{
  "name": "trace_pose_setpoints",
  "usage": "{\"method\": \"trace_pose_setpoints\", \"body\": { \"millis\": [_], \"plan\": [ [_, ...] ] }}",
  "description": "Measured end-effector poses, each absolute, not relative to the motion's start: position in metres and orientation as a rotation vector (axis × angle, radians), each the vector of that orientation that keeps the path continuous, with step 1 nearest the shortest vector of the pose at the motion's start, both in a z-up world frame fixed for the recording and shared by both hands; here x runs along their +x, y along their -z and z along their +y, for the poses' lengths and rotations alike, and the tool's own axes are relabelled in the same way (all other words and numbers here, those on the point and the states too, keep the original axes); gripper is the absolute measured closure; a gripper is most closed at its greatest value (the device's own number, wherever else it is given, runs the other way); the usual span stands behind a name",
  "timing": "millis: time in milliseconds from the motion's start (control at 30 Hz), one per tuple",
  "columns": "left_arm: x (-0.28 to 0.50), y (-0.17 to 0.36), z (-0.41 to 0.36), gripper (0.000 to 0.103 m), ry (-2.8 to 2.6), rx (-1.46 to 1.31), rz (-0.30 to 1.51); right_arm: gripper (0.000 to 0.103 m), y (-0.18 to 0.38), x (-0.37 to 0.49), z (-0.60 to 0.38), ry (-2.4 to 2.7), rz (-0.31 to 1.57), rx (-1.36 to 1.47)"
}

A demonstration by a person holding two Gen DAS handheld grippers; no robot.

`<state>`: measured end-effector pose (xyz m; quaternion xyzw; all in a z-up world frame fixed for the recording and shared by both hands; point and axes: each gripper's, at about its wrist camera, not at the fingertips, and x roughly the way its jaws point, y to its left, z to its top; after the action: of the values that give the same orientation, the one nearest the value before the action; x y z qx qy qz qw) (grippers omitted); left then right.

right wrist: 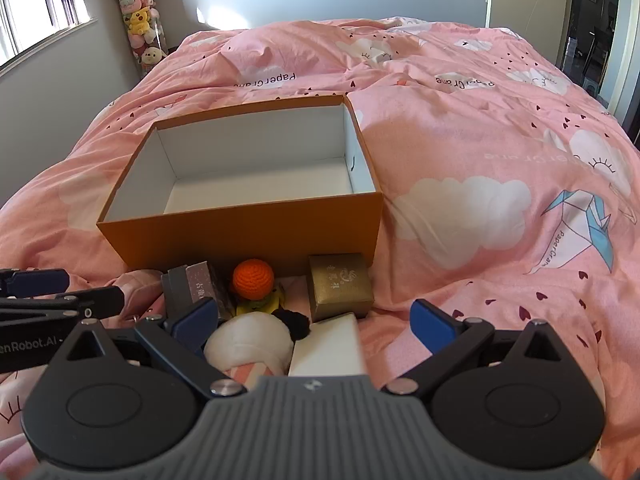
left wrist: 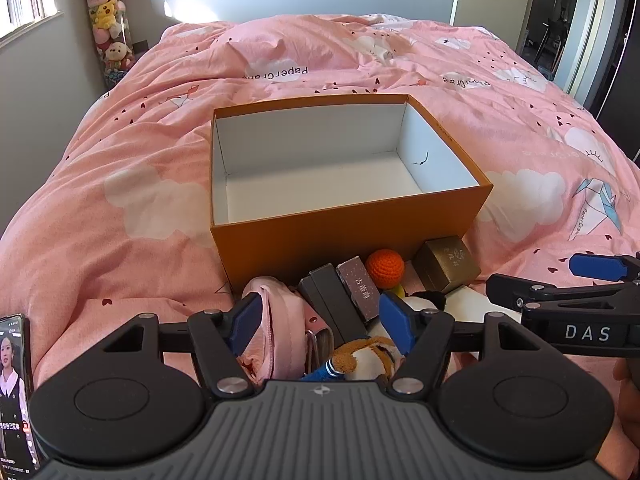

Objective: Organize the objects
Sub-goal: 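Move the left tool toward the pink fabric pouch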

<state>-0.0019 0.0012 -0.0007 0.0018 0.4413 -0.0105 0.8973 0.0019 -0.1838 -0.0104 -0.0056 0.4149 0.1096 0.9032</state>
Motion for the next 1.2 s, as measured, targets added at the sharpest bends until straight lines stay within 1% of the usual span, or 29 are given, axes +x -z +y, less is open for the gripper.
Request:
{"method": "trace_pose_setpoints", "body": {
  "millis": [1200],
  "plan": [
    [-0.0018, 0.0027, 0.0019, 0.025, 0.029, 0.006, 0.923, 0.001, 0.0147, 0.0022, -0.1862, -0.226, 0.867, -0.007]
  ]
}}
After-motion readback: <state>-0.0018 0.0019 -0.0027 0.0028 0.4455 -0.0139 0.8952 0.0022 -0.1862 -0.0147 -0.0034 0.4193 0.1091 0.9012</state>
